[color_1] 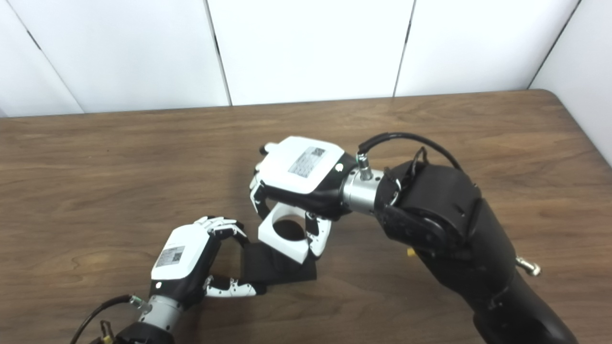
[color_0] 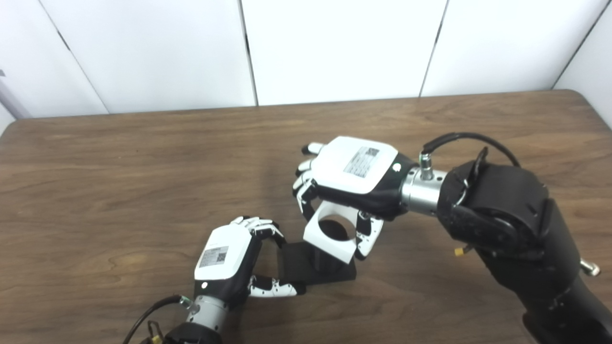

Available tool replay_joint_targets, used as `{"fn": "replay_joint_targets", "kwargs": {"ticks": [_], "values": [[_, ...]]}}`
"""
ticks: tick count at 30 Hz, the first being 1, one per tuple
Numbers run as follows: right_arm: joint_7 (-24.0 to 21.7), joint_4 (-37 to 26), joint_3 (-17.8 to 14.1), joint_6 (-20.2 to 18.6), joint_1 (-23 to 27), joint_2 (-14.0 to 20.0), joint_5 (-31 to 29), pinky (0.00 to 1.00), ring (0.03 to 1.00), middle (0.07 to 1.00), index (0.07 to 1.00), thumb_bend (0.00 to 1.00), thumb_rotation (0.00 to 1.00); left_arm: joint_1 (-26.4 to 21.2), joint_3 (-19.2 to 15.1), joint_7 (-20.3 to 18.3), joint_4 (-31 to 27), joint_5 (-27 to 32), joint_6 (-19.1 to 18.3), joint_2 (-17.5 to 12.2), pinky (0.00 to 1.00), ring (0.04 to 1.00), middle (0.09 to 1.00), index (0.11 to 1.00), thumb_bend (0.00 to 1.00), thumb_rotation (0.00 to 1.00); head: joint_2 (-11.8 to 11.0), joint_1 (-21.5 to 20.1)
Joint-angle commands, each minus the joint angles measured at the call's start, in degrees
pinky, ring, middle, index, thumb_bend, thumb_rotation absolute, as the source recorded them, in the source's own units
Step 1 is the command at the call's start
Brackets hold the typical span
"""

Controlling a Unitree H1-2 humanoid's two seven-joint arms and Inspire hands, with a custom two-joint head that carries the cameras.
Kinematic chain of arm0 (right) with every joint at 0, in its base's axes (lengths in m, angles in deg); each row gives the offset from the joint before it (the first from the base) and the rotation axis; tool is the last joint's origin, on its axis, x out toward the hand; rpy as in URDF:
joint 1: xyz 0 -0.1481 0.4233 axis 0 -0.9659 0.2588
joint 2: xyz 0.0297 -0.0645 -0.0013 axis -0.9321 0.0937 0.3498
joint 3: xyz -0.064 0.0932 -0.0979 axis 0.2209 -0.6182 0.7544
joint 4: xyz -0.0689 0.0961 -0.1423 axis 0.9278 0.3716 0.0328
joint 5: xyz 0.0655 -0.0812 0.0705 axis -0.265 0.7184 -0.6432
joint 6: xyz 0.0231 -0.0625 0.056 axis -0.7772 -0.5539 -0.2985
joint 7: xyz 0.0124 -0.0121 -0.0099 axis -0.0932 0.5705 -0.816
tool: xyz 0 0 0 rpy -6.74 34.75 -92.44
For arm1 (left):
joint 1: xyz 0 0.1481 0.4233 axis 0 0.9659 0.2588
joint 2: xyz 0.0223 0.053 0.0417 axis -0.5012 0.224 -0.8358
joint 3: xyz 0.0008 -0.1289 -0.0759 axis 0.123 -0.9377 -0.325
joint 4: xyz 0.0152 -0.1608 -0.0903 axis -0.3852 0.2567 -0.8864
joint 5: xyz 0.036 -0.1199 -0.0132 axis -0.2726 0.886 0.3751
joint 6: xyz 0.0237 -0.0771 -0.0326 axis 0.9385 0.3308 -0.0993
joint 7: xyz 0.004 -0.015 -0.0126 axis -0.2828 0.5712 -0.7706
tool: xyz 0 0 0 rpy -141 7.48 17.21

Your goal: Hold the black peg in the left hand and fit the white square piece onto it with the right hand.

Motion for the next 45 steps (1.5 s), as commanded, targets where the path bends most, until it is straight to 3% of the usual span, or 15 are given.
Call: {"fn": "replay_joint_targets", "kwargs": {"ticks": [1,18,26,38,39,41,45], "values": [[2.0,0.3,-0.4,1.4,1.1,-0.3,0.6,0.99,0.886,0.806,0.485,0.52,0.14,0.4,0.6,-1.9,-0.2,-1.1,-0.3,-0.4,0.90,0.831,0.774,0.486,0.52,0.05,0.0,0.0],[5.3,2.8,1.8,4.0,-1.4,-1.6,2.7,0.98,0.881,0.804,0.484,0.52,0.13,0.7,0.6,-2.1,-0.6,-1.1,-0.4,-0.2,0.90,0.833,0.775,0.486,0.52,0.05,0.4,-0.2],[5.7,3.0,3.7,6.9,-2.3,-3.3,8.0,0.93,0.863,0.781,0.483,0.52,0.14,0.6,0.6,-2.4,-0.6,-1.2,-0.6,0.1,0.91,0.839,0.778,0.486,0.52,0.05,0.5,-0.4],[5.0,4.6,2.6,7.2,-3.2,-3.8,9.2,0.94,0.868,0.788,0.491,0.52,0.15,0.4,0.7,-2.1,-0.5,-1.0,-0.5,0.5,0.91,0.840,0.775,0.485,0.52,0.05,0.5,-0.5],[4.7,4.6,2.5,7.1,-3.1,-3.7,9.4,0.95,0.869,0.791,0.573,0.70,0.19,0.3,0.7,-2.1,-0.5,-1.0,-0.5,0.5,0.91,0.839,0.775,0.485,0.52,0.05,0.5,-0.5],[4.2,4.7,2.2,6.5,-3.2,-3.9,9.4,0.95,0.881,0.812,0.682,0.89,0.27,0.3,0.7,-2.3,-0.5,-1.0,-0.6,0.5,0.91,0.839,0.776,0.485,0.52,0.05,0.5,-0.5],[3.1,4.7,1.4,5.7,-2.9,-4.1,9.6,0.98,0.925,0.874,0.784,1.00,0.42,0.3,0.6,-2.3,-0.4,-0.9,-0.5,0.4,0.91,0.840,0.777,0.485,0.52,0.05,0.5,-0.6]]}}
